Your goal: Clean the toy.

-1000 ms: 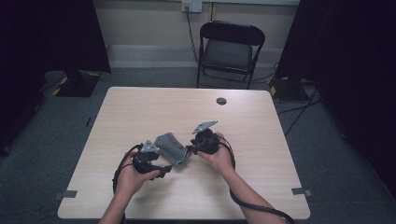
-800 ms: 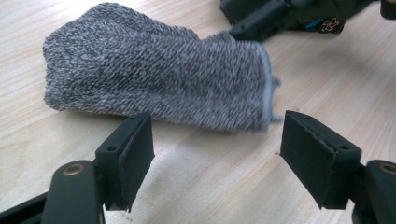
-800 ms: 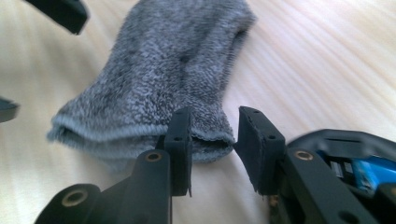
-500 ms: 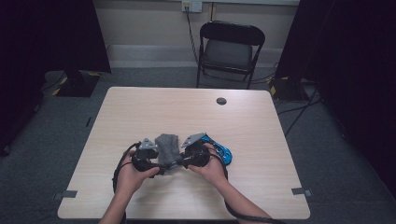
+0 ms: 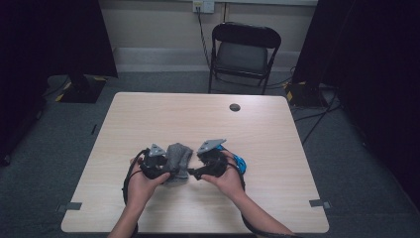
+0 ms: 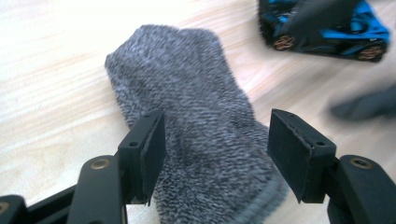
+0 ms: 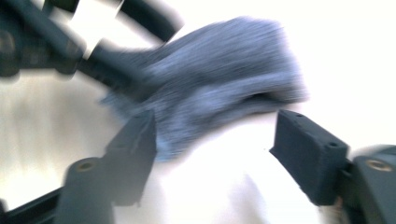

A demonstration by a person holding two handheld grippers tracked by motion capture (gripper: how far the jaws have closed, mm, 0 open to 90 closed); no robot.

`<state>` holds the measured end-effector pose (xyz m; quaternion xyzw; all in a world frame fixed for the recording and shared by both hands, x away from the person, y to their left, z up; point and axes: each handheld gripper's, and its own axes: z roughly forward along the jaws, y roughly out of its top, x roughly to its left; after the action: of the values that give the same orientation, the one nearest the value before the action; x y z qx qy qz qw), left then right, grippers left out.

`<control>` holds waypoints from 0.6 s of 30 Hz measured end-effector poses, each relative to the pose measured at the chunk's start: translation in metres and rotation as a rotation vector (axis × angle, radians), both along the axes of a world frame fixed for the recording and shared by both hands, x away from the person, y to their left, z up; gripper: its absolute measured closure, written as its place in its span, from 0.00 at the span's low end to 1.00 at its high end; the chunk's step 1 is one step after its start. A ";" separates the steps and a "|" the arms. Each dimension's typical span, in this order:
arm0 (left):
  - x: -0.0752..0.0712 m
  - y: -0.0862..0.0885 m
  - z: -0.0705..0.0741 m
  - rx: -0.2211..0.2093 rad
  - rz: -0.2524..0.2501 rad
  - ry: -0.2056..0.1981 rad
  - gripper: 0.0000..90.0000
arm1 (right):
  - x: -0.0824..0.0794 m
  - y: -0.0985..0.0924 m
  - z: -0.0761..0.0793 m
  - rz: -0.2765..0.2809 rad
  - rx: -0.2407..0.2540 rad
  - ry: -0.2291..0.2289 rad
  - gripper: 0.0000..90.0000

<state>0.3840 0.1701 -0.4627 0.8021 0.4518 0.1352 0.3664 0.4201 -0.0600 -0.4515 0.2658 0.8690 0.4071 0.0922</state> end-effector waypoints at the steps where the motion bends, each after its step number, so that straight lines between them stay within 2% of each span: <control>1: 0.000 0.000 0.000 0.000 0.000 0.000 0.41 | 0.000 0.000 0.000 0.000 0.000 0.000 0.27; 2: 0.001 0.000 -0.002 0.002 0.017 0.004 0.41 | 0.003 -0.005 0.002 -0.021 -0.002 -0.007 0.24; 3: 0.003 -0.002 -0.003 -0.001 0.025 0.016 0.40 | 0.013 -0.021 0.006 -0.075 -0.003 -0.021 0.22; 4: 0.003 -0.002 -0.003 -0.001 0.025 0.016 0.40 | 0.013 -0.021 0.006 -0.075 -0.003 -0.021 0.22; 5: 0.004 -0.005 -0.006 0.013 0.026 0.021 0.39 | 0.022 -0.033 0.005 -0.114 -0.034 -0.025 0.19; 6: 0.004 -0.005 -0.006 0.013 0.026 0.021 0.39 | 0.026 -0.038 0.003 -0.130 -0.046 -0.021 0.18; 10: 0.006 -0.008 -0.010 0.040 0.019 0.029 0.38 | 0.035 -0.050 -0.006 -0.159 -0.079 -0.014 0.16; 12: 0.006 -0.007 -0.013 0.045 0.014 0.037 0.38 | 0.040 -0.053 -0.014 -0.153 -0.098 0.014 0.16; 13: 0.007 -0.006 -0.015 0.049 0.010 0.041 0.38 | 0.043 -0.053 -0.021 -0.142 -0.151 0.011 0.16; 14: 0.007 -0.006 -0.015 0.049 0.010 0.041 0.38 | 0.043 -0.053 -0.021 -0.142 -0.151 0.011 0.16; 15: 0.007 -0.005 -0.016 0.052 0.007 0.043 0.38 | 0.047 -0.051 -0.029 -0.124 -0.185 0.023 0.16; 18: 0.007 -0.004 -0.017 0.047 0.007 0.044 0.39 | 0.050 -0.050 -0.034 -0.131 -0.179 0.040 0.16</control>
<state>0.3912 0.1661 -0.4799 0.8117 0.4592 0.1296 0.3368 0.4703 -0.1103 -0.4856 0.3208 0.8843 0.3154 0.1246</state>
